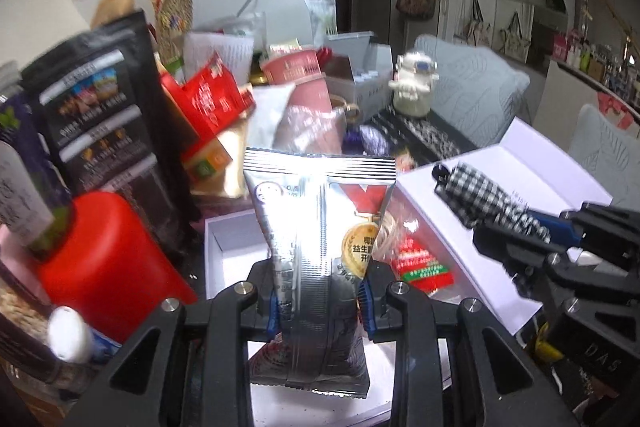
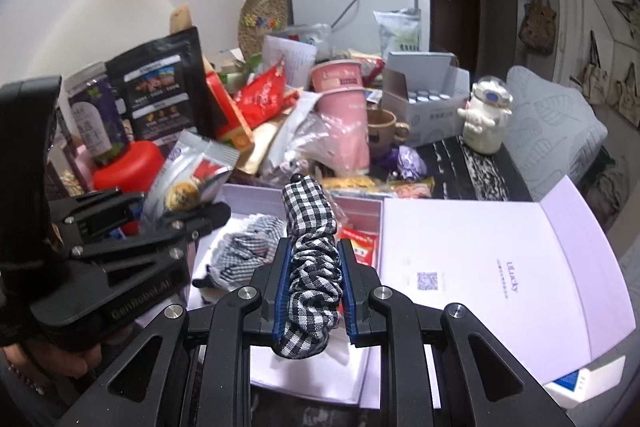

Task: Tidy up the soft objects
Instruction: 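Carry the silver packet and gingham scrunchie with both grippers over the white box, then lower both items into the box and open both grippers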

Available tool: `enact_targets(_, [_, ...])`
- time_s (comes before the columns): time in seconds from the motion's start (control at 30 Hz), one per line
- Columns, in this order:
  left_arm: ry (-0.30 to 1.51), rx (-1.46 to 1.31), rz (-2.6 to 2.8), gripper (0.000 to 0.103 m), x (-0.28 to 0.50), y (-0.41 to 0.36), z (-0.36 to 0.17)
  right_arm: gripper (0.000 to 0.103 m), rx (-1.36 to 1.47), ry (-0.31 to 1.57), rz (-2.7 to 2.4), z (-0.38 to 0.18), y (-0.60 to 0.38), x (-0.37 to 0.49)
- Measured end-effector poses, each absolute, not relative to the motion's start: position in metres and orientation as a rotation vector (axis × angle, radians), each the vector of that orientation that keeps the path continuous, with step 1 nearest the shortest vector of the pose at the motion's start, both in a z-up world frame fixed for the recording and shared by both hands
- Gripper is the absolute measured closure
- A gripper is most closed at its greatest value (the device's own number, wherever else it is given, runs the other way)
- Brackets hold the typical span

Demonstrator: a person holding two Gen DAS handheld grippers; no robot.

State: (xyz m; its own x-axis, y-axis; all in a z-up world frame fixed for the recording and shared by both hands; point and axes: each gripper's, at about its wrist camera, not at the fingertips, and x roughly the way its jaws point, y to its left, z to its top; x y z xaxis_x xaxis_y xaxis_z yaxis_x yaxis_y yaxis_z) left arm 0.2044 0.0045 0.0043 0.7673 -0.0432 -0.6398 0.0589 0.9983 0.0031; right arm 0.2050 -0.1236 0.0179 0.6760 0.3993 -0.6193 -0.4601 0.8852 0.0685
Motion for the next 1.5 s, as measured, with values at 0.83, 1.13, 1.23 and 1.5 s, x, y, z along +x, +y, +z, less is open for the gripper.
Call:
enact_targets(0.83, [0.901, 0.0, -0.059, 0.074, 0.238, -0.001, -0.062, 0.081, -0.171, 0.819, 0.436, -0.039, -0.101, 0.233])
enact_targets(1.13, [0.904, -0.004, -0.052, 0.073, 0.24, 0.0, -0.065, 0.081, -0.156, 0.871, 0.451, -0.057, -0.099, 0.239])
enact_targets(1.23, [0.907, 0.002, -0.044, 0.073, 0.241, 0.0, -0.065, 0.08, -0.171, 0.866, 0.449, -0.057, -0.098, 0.237])
enact_targets(1.5, [0.956, 0.011, 0.002, 0.073, 0.244, 0.0, -0.064, 0.063, -0.172, 0.891, 0.427, -0.054, -0.105, 0.24])
